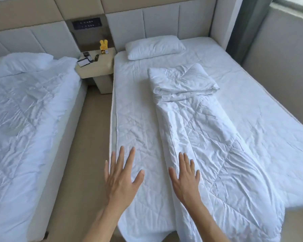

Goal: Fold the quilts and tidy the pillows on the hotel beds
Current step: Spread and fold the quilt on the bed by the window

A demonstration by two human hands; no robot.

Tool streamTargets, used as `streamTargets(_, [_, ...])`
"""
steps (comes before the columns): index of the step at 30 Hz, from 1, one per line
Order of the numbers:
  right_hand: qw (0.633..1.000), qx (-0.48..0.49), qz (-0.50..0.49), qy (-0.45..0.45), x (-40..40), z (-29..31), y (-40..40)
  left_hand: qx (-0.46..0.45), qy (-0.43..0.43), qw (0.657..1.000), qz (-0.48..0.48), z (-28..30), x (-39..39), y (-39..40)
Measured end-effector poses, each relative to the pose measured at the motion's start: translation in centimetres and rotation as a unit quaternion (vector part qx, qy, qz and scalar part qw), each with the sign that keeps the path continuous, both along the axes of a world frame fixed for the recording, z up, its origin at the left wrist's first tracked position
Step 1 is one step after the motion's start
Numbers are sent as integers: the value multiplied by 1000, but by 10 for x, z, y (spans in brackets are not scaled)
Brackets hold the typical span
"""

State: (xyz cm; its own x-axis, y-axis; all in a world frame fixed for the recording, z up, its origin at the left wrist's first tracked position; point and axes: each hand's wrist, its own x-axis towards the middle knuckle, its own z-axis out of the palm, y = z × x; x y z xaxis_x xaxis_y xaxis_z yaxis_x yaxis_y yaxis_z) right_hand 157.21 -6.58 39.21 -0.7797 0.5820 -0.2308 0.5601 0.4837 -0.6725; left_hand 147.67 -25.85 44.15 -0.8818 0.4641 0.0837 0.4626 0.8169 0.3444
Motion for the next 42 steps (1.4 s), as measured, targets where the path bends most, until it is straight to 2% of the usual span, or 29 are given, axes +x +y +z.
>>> streamTargets(5, [990, 0, -144, -11, -21, 11, 10, 0, -18, 990, -140, 12, -67, 37])
streamTargets(9, [963, 11, -268, -31, -19, 6, 8, 1, -37, 962, -271, 9, -102, 80])
streamTargets(14, [892, 48, -446, -54, -3, -10, -31, 14, -52, 886, -461, -20, -114, 128])
streamTargets(19, [811, 2, -582, -58, 26, -11, -88, -13, -33, 806, -591, -35, -72, 142])
streamTargets(24, [768, -20, -640, -30, 55, -26, -113, -35, -47, 765, -641, -50, -25, 142])
streamTargets(29, [730, -97, -676, 12, 99, -78, -131, -78, -51, 758, -646, -84, 30, 136])
streamTargets(33, [675, -173, -716, 49, 126, -126, -145, -116, -37, 740, -661, -116, 70, 142])
streamTargets(37, [599, -198, -768, 110, 138, -173, -160, -137, -11, 703, -698, -149, 102, 150])
streamTargets(42, [541, -212, -801, 144, 140, -228, -166, -167, -9, 651, -741, -203, 135, 156])
